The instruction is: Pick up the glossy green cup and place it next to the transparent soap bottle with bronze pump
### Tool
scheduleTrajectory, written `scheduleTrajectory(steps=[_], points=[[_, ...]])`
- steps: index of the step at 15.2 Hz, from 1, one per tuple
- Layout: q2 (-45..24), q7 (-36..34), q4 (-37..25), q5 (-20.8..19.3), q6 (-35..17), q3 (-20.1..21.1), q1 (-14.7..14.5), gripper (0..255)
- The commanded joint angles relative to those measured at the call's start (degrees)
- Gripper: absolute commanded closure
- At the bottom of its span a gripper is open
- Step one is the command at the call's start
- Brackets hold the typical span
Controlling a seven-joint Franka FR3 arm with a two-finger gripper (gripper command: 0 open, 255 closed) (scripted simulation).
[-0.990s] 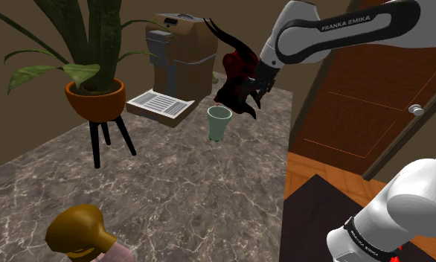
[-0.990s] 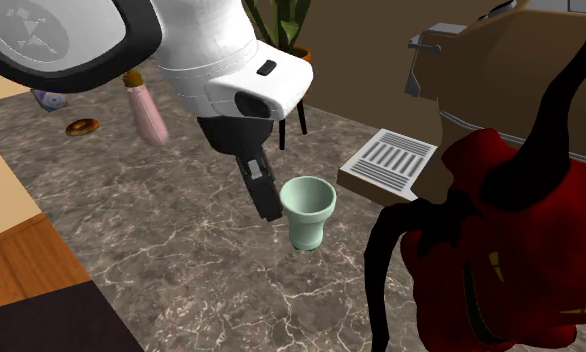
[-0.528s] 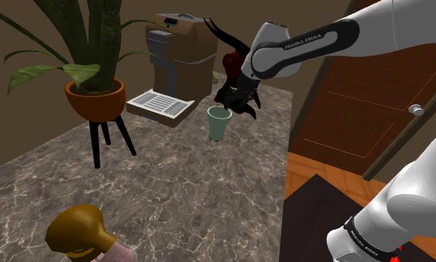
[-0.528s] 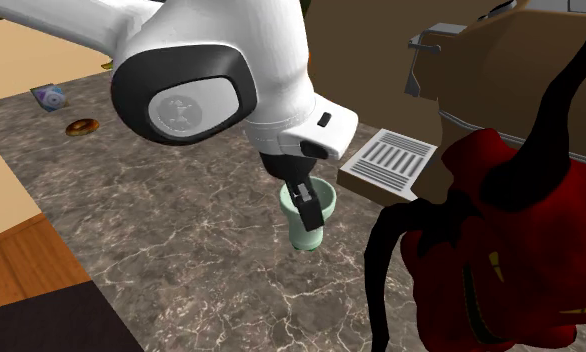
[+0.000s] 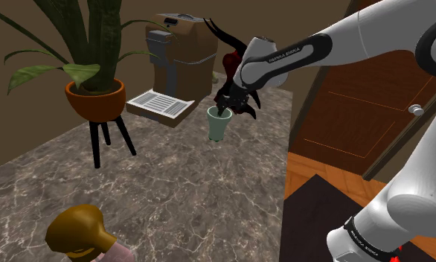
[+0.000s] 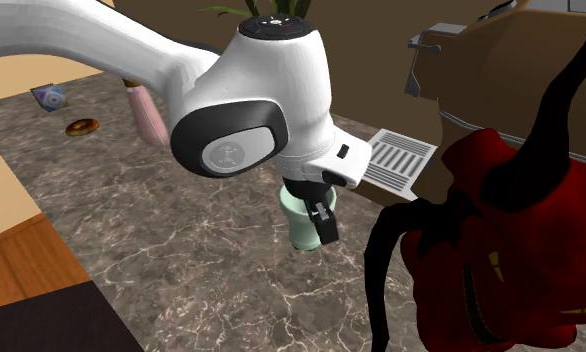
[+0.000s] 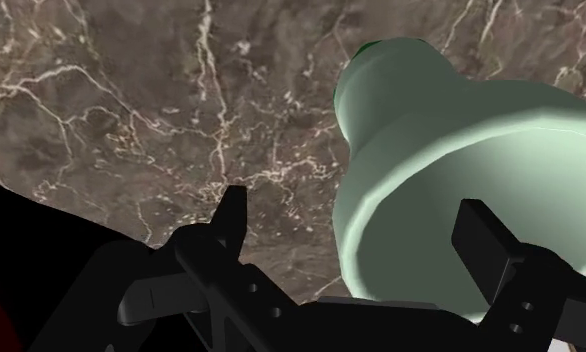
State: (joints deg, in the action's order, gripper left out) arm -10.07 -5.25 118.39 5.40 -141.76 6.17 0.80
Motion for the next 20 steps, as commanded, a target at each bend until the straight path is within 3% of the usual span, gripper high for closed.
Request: scheduleTrajectory(steps=[1,9,10,20], points=[[-0.97,-0.17,0.06,-0.11,-1.07,0.05,-0.15,0],[-0.97,-0.18,0.05,-0.12,-1.06,0.04,-0.15,0],[-0.97,-0.18,0.05,-0.12,-1.06,0.04,-0.15,255],[-0.55,-0.23,-0.22,-0.13,-0.37,0.04,-0.13,255]])
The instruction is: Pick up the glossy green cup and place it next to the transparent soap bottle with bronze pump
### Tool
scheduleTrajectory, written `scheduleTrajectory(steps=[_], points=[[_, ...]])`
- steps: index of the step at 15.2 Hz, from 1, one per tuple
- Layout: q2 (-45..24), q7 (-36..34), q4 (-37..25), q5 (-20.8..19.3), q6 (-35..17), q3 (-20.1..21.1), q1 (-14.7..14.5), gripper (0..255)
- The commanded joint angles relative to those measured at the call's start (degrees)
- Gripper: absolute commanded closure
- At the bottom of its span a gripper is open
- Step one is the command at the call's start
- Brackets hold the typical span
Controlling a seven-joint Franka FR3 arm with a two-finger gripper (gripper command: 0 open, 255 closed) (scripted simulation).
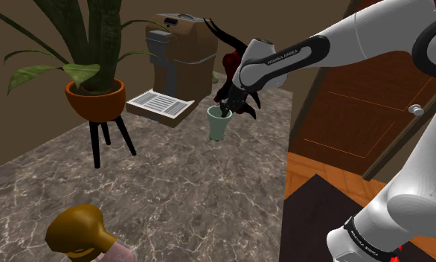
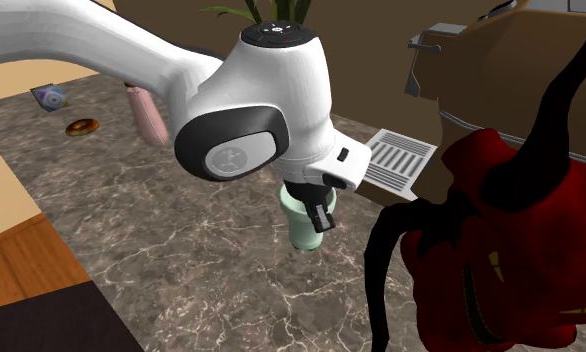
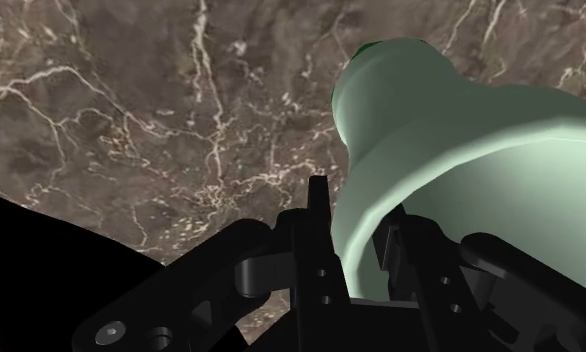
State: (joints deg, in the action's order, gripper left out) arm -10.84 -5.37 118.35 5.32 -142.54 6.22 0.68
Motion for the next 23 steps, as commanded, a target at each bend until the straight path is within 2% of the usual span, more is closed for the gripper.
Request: scheduleTrajectory(steps=[1,23], points=[[0.63,-0.16,-0.46,-0.05,1.1,-0.01,-0.01,255],[6.97,-1.28,-9.97,-0.37,16.9,-0.15,0.22,255]])
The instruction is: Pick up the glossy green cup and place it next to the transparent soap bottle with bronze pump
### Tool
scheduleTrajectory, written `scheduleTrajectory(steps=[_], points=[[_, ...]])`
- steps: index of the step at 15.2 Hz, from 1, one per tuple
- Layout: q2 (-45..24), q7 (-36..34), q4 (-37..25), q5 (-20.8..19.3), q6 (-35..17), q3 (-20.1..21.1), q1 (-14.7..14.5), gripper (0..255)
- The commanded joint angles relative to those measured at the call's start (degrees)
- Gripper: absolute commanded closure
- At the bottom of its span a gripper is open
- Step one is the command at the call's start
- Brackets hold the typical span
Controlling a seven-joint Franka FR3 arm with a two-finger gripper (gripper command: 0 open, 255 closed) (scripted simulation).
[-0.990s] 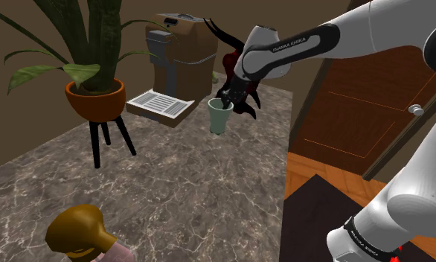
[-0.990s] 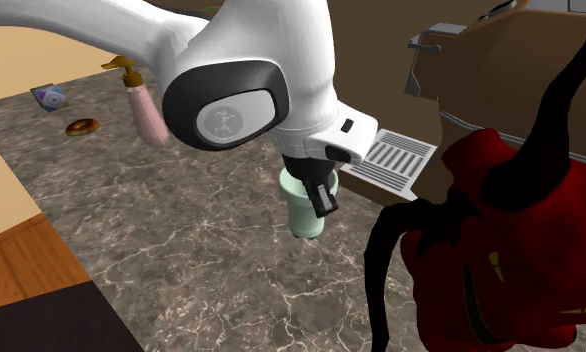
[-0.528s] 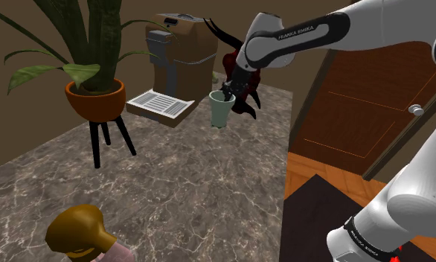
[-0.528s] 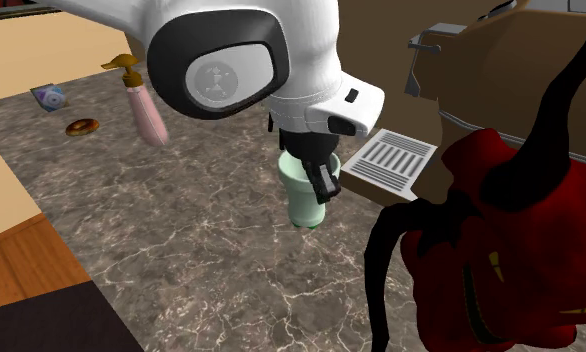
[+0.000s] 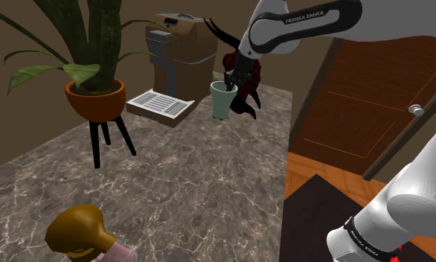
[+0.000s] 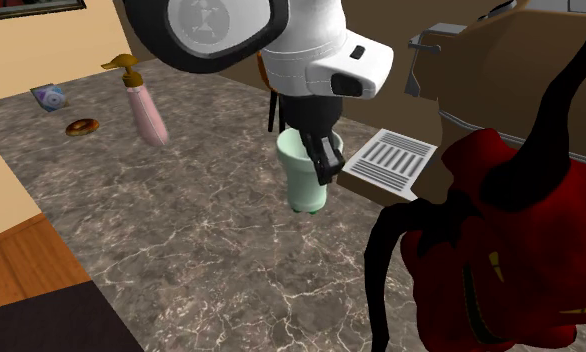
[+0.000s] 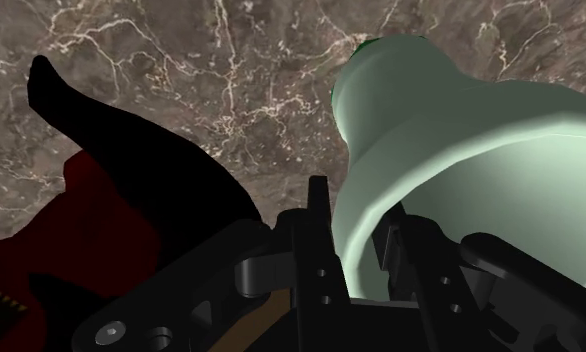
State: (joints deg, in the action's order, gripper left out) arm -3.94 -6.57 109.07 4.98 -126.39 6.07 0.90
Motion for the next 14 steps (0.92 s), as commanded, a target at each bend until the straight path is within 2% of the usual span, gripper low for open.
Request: scheduleTrajectory(steps=[1,14], points=[[0.23,-0.14,-1.27,-0.06,1.48,-0.01,0.01,255],[1.2,-0.88,-10.09,-0.37,11.26,-0.09,0.09,255]])
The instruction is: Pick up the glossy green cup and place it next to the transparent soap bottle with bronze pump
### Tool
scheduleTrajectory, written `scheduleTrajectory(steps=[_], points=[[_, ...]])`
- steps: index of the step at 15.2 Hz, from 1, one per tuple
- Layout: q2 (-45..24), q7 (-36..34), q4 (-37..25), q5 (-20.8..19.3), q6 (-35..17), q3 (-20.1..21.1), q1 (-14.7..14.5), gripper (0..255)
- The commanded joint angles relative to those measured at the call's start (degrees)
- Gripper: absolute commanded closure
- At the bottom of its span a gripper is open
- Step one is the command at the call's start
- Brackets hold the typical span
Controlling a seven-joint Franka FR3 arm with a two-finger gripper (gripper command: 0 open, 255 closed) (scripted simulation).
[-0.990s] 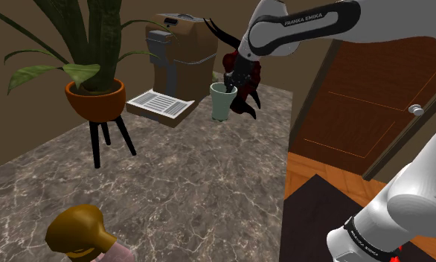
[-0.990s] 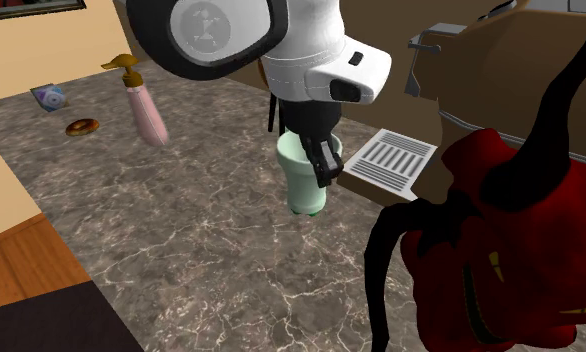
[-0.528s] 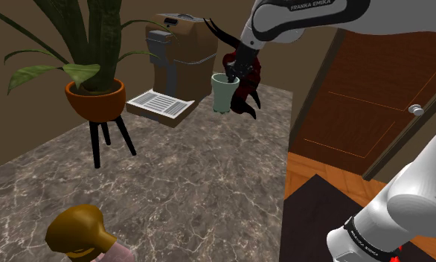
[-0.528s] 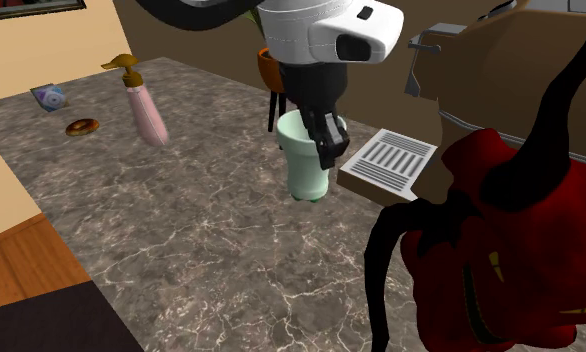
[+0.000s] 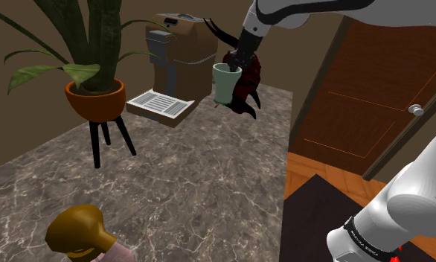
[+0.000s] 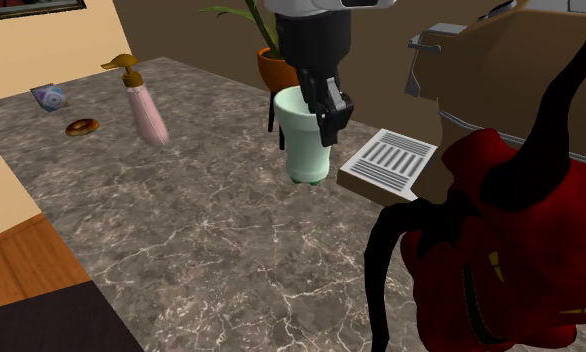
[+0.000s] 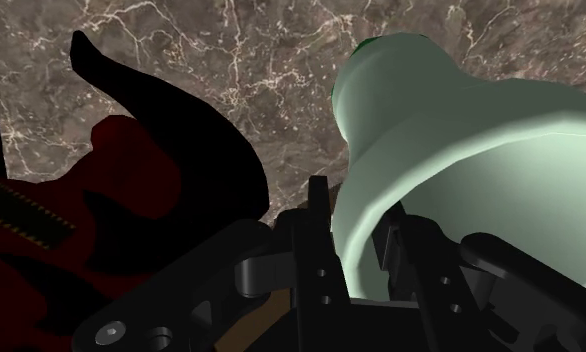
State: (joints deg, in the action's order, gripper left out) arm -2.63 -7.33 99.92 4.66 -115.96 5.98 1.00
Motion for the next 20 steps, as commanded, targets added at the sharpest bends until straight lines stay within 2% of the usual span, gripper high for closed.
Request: scheduleTrajectory(steps=[1,20], points=[[-0.11,-0.17,-1.73,-0.08,1.6,0.01,-0.01,255],[-3.26,-1.5,-20.56,-0.79,17.25,0.04,-0.1,255]])
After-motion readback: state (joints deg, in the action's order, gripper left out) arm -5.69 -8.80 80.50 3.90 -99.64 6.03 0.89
